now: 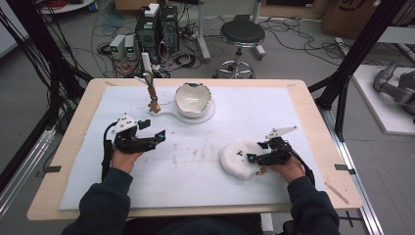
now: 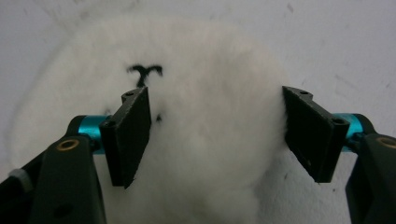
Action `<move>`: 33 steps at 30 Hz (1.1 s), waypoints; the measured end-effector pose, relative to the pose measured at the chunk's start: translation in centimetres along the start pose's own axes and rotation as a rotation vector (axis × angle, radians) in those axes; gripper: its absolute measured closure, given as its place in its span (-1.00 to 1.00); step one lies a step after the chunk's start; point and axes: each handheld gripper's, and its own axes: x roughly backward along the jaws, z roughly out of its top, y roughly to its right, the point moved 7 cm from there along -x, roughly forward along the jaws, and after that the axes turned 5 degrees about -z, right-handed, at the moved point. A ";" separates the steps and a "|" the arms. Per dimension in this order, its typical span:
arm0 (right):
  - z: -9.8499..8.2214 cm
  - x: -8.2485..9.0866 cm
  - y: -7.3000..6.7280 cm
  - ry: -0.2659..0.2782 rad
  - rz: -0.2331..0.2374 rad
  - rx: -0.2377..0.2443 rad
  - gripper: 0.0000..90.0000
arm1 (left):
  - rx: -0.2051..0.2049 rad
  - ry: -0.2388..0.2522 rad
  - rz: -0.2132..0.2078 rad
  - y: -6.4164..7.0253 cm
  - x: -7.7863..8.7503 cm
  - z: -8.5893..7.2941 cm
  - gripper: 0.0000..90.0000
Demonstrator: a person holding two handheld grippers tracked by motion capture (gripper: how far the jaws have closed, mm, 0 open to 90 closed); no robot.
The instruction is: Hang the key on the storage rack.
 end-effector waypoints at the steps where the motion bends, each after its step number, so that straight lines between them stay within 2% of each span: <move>1: -0.1 -0.2 0.1 -0.011 0.004 -0.014 -0.39 | -0.002 -0.004 -0.003 0.1 -0.1 -0.1 -0.50; 6: -0.1 -0.2 0.1 -0.016 0.012 -0.026 -0.34 | -0.003 -0.016 -0.017 0.5 -0.4 -0.3 -0.50; 7: -0.1 -0.1 0.2 -0.021 0.006 -0.025 -0.13 | -0.002 -0.021 -0.020 0.6 -0.4 -0.3 -0.48; 8: -0.1 -0.1 0.2 -0.021 0.006 -0.025 -0.13 | -0.005 -0.023 -0.023 0.6 -0.5 -0.4 -0.48; 9: 0.1 0.2 0.0 -0.019 0.038 -0.033 0.42 | -0.005 -0.028 -0.023 0.7 -0.6 -0.4 -0.45; 10: 0.1 0.2 0.0 -0.019 0.038 -0.033 0.42 | -0.001 -0.031 -0.030 0.8 -0.7 -0.5 -0.45; 11: 0.2 0.6 0.0 -0.006 0.035 -0.034 0.70 | 0.004 -0.034 -0.035 0.9 -0.8 -0.6 -0.45; 12: 0.2 0.6 0.0 -0.006 0.035 -0.034 0.70 | 0.005 -0.042 -0.041 1.0 -0.9 -0.6 -0.45; 15: 1.1 1.2 -0.5 0.072 0.043 -0.008 0.76 | 0.044 -0.073 -0.098 2.1 -1.9 -1.0 -0.45; 16: 1.1 1.2 -0.5 0.072 0.043 -0.008 0.76 | 0.044 -0.073 -0.098 2.1 -1.9 -1.0 -0.45; 17: 2.0 1.9 -1.0 0.153 0.063 0.000 0.76 | 0.048 -0.081 -0.118 2.5 -2.2 -1.1 -0.44; 18: 2.0 1.9 -1.0 0.153 0.063 0.000 0.76 | 0.045 -0.089 -0.137 3.0 -2.5 -1.1 -0.44; 19: 2.8 2.4 -1.6 0.223 0.068 0.022 0.76 | 0.039 -0.096 -0.151 3.5 -2.8 -1.2 -0.42; 20: 2.8 2.4 -1.6 0.223 0.068 0.022 0.76 | 0.039 -0.101 -0.174 4.0 -3.1 -1.2 -0.42; 21: 3.4 2.6 -2.2 0.255 0.065 0.040 0.76 | 0.032 -0.113 -0.221 5.1 -3.6 -1.3 -0.37; 22: 3.7 2.6 -2.5 0.270 0.063 0.051 0.76 | 0.029 -0.118 -0.243 5.7 -3.9 -1.4 -0.34; 24: 4.0 2.6 -2.8 0.283 0.061 0.056 0.76 | 0.024 -0.124 -0.258 6.1 -4.1 -1.4 -0.30; 25: 4.6 2.7 -3.4 0.312 0.058 0.076 0.76 | 0.011 -0.142 -0.295 7.1 -4.7 -1.6 -0.29; 26: 4.9 2.7 -3.8 0.325 0.063 0.083 0.76 | 0.011 -0.142 -0.295 7.1 -4.7 -1.6 -0.29; 28: 5.2 2.8 -4.1 0.340 0.063 0.091 0.76 | 0.001 -0.156 -0.317 7.9 -5.2 -1.9 -0.29; 29: 5.6 2.8 -4.8 0.357 0.075 0.101 0.76 | -0.005 -0.162 -0.337 8.6 -5.7 -2.0 -0.29; 30: 5.6 2.8 -4.8 0.357 0.075 0.101 0.76 | -0.005 -0.162 -0.337 8.6 -5.7 -2.0 -0.29; 32: 6.0 2.6 -5.8 0.369 0.095 0.128 0.75 | -0.005 -0.169 -0.372 9.5 -6.2 -2.2 -0.31; 33: 6.0 2.5 -6.1 0.367 0.101 0.135 0.75 | -0.005 -0.169 -0.372 9.5 -6.2 -2.2 -0.31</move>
